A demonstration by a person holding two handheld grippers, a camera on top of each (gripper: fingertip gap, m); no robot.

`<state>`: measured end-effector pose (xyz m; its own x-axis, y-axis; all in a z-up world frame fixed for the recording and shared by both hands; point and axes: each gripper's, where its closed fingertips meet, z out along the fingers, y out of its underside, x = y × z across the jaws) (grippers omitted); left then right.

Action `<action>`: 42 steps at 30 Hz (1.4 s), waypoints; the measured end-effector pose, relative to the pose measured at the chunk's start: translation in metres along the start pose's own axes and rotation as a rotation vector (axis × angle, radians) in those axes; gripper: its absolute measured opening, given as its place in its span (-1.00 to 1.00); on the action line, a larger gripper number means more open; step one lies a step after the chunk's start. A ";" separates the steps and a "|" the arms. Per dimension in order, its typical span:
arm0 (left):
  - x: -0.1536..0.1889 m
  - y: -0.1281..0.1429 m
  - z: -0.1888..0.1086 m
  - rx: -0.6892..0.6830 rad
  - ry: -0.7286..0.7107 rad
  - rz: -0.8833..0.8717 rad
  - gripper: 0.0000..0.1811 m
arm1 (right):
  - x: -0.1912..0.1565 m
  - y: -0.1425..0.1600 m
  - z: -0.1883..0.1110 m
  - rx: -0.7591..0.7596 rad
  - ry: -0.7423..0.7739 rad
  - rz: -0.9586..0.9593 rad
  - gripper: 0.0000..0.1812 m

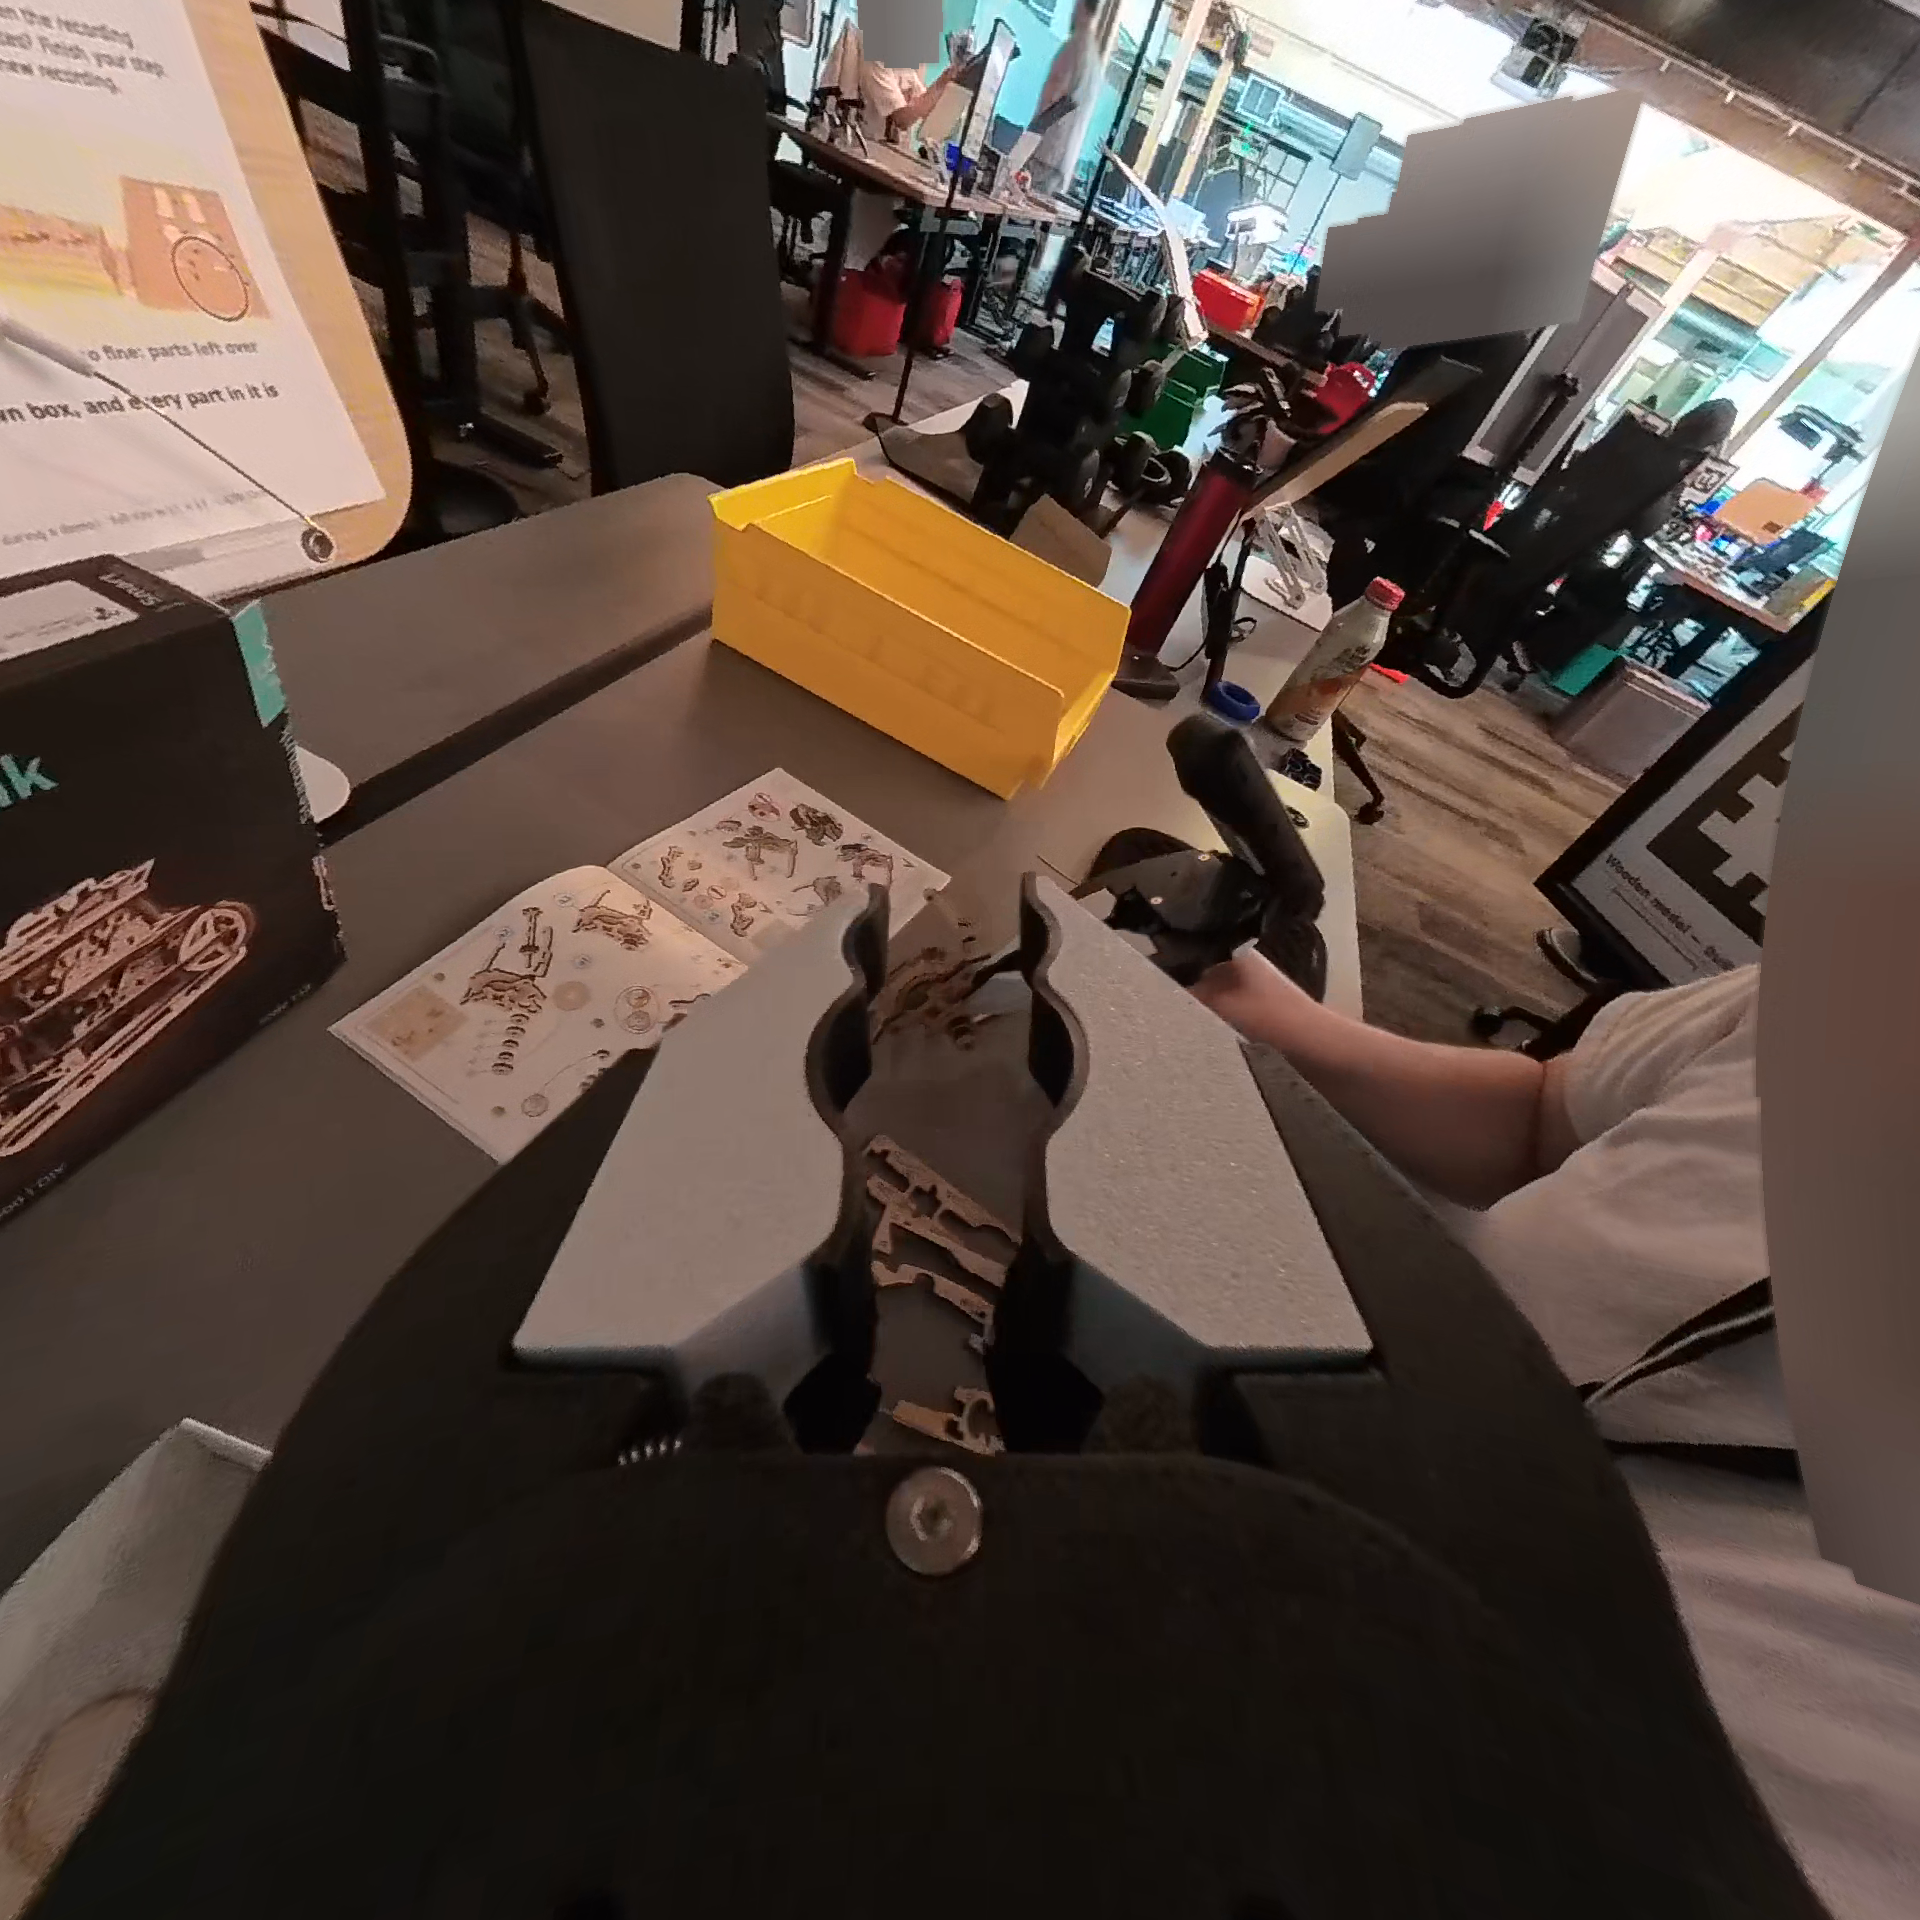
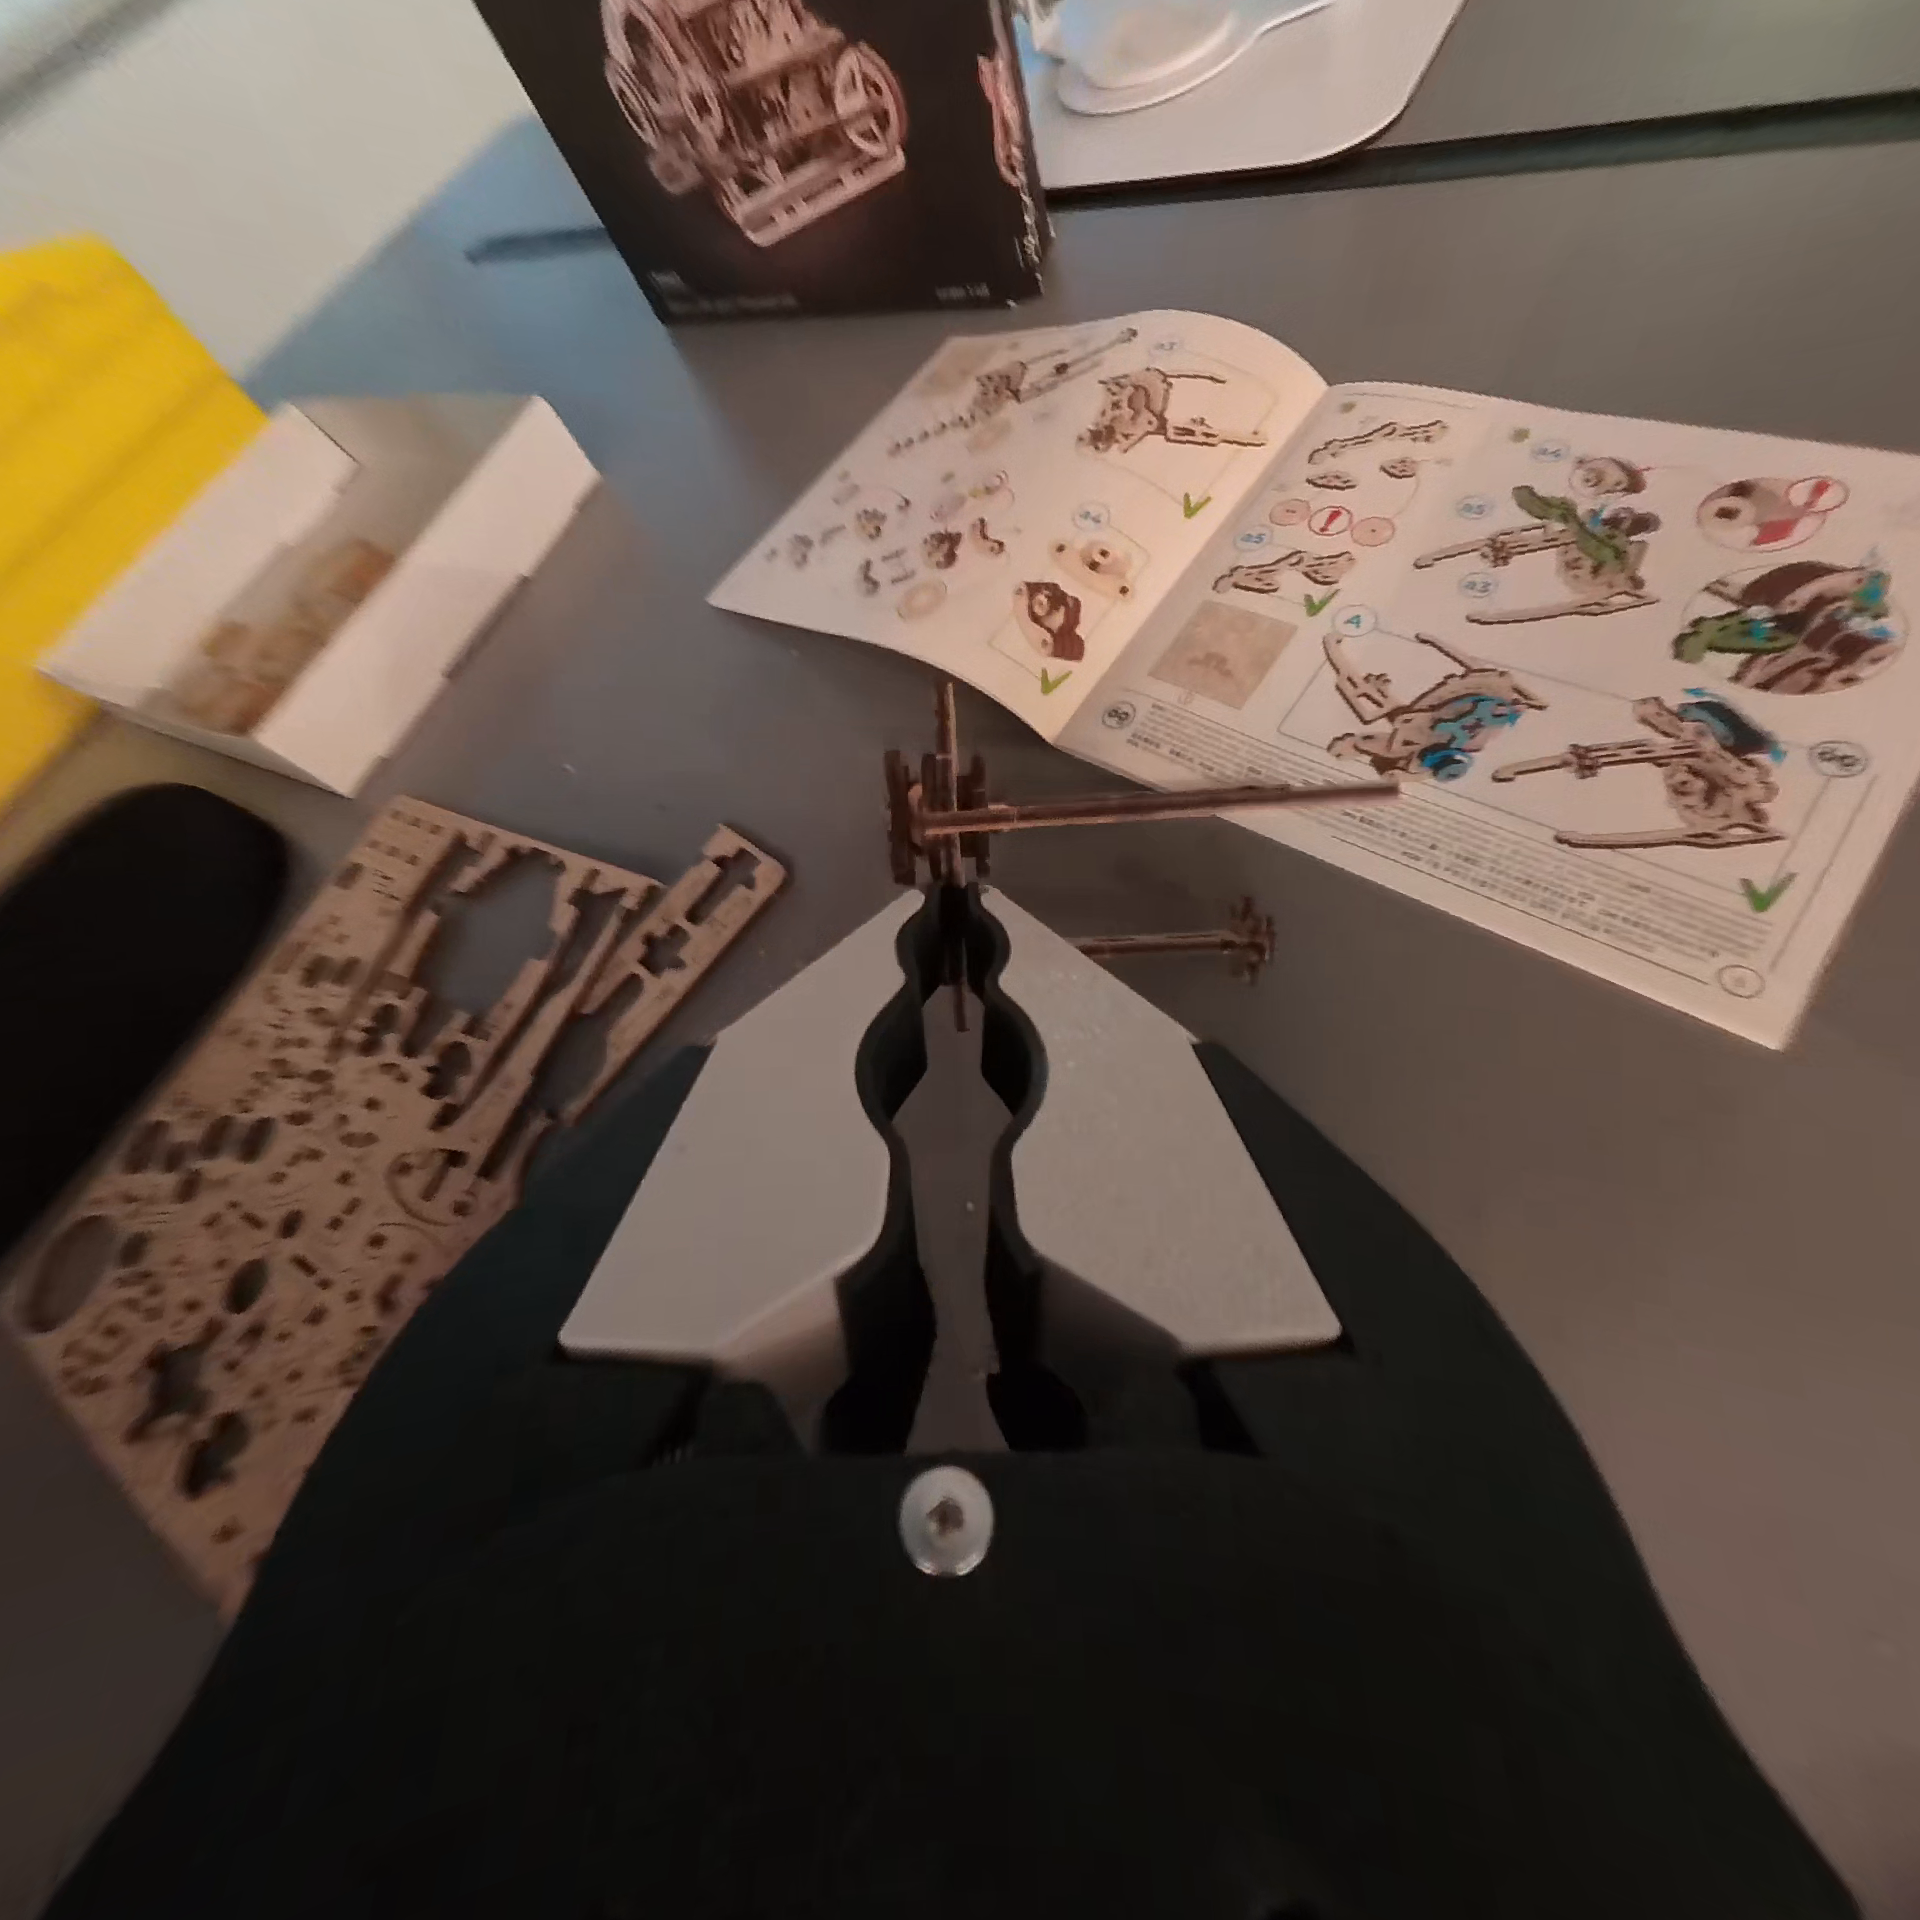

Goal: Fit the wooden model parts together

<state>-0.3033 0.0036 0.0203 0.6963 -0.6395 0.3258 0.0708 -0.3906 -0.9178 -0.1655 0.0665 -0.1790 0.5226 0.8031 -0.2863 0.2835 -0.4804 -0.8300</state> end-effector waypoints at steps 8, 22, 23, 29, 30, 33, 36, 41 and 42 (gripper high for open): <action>0.007 0.000 -0.002 -0.010 0.005 0.005 -0.73 | 0.001 0.010 0.001 -0.009 0.071 -0.034 -1.00; 0.011 0.000 -0.003 -0.015 0.007 0.006 -0.73 | 0.001 0.004 -0.004 0.051 0.057 -0.039 -0.91; 0.012 0.000 -0.003 -0.015 0.007 0.008 -0.73 | 0.001 0.002 -0.007 0.067 0.056 -0.040 -0.90; 0.015 -0.002 -0.009 -0.012 0.001 0.023 -0.73 | 0.005 0.002 -0.026 0.124 0.082 -0.097 -0.86; 0.015 -0.004 -0.011 -0.006 -0.002 0.027 -0.73 | 0.005 -0.002 -0.031 0.152 0.090 -0.117 -0.86; 0.016 -0.010 -0.018 0.026 -0.014 0.038 -0.72 | 0.012 -0.017 -0.049 0.253 0.156 -0.195 -0.81; 0.016 -0.024 -0.027 0.097 -0.054 0.081 -0.73 | 0.015 -0.041 -0.065 0.362 0.201 -0.269 -0.70; 0.018 -0.025 -0.034 0.092 -0.098 0.110 -0.73 | 0.005 -0.122 -0.090 0.502 0.114 -0.161 -0.44; 0.018 -0.024 -0.034 0.090 -0.096 0.106 -0.73 | 0.005 -0.135 -0.087 0.439 0.103 -0.113 -0.42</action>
<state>-0.3163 -0.0211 0.0565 0.7682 -0.6057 0.2073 0.0545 -0.2607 -0.9639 -0.1311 0.1042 -0.0270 0.5918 0.7917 -0.1518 -0.0126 -0.1791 -0.9837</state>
